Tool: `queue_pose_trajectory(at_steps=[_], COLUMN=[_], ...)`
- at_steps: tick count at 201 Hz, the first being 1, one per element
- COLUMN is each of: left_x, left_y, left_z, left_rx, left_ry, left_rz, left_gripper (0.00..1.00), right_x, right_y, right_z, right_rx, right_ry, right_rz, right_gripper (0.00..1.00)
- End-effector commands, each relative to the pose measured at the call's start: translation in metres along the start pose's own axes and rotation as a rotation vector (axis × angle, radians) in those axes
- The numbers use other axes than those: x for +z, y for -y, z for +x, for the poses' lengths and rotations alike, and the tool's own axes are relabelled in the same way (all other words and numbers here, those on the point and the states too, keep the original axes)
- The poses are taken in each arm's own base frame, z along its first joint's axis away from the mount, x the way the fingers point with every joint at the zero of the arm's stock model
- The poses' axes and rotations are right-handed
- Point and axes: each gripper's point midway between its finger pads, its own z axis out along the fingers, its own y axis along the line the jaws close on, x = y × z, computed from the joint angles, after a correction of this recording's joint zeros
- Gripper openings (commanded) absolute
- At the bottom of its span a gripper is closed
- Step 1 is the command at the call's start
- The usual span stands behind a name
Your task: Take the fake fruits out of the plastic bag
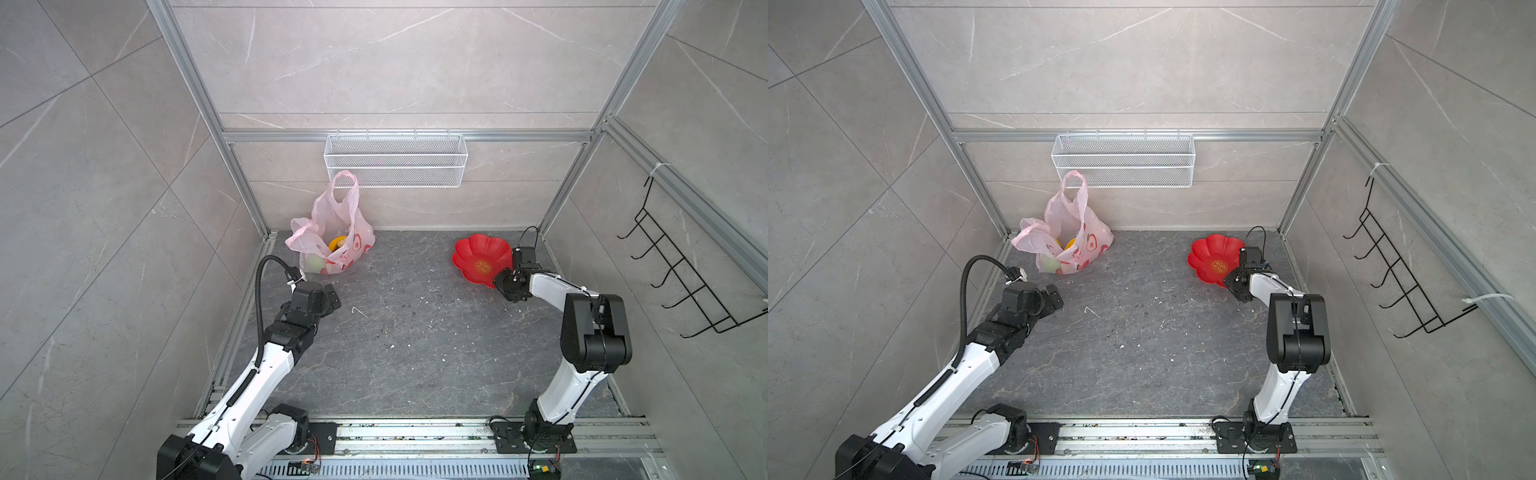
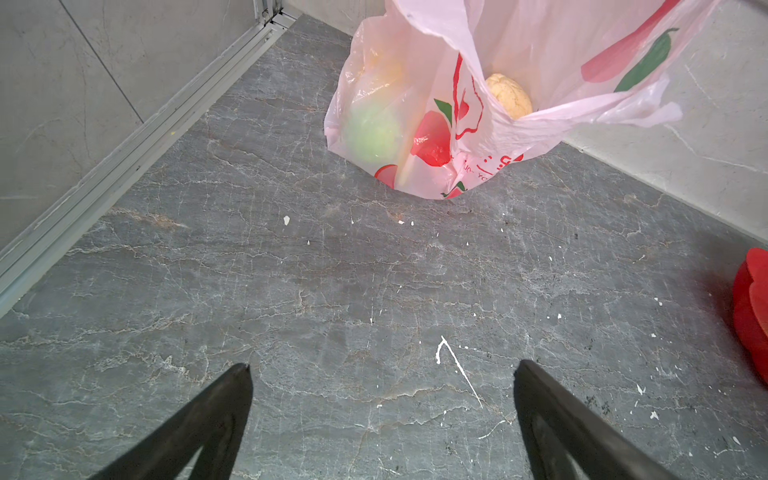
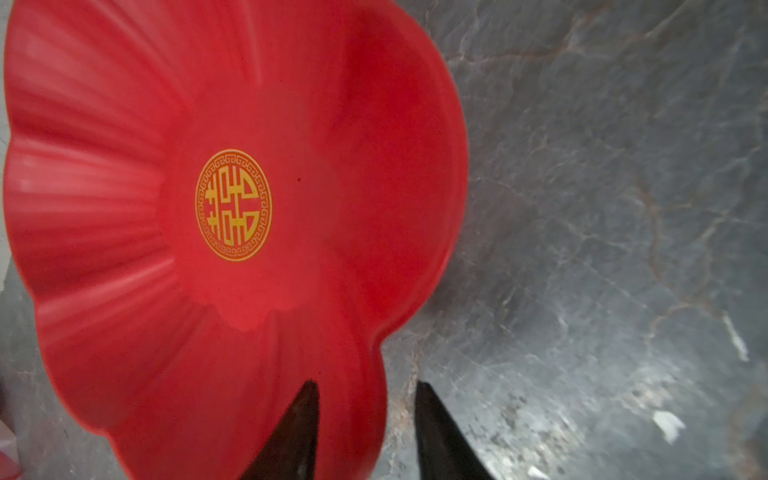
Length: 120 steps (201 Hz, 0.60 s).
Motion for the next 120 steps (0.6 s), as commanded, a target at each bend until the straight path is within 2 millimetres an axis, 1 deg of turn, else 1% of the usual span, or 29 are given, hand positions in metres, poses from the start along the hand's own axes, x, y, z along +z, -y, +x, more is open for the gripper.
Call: queue_pose_trajectory(at_steps=[1,44,73,85,120], left_x=[-0.005,-0.005,-0.008,-0.010,-0.018], left_y=[0.009,0.010,0.011,0.010,0.007], left_z=[-0.020,-0.018,-0.015,-0.015,-0.016], left_rx=[0.009,0.007,0.004,0.002,-0.007], left_ry=[0.048,0.046,0.044,0.047,0.059], left_rz=[0.015,0.018,0.035,0.039,0.047], left_gripper=[1.00,1.00,1.00,1.00,1.00], right_x=[0.004,0.007,0.000,-0.003,-0.019], right_y=[-0.008,-0.007,-0.004,-0.002,0.005], right_z=[-0.007,-0.003,0.003,0.006,0.022], right_rx=[0.019,0.007,-0.004,-0.009,-0.029], right_ry=[0.008,-0.011,-0.020,-0.025,-0.062], right_rz=[-0.021,-0.020,-0.029,-0.030,-0.042], right_gripper=[0.33,0.18,0.08,0.00,0.00])
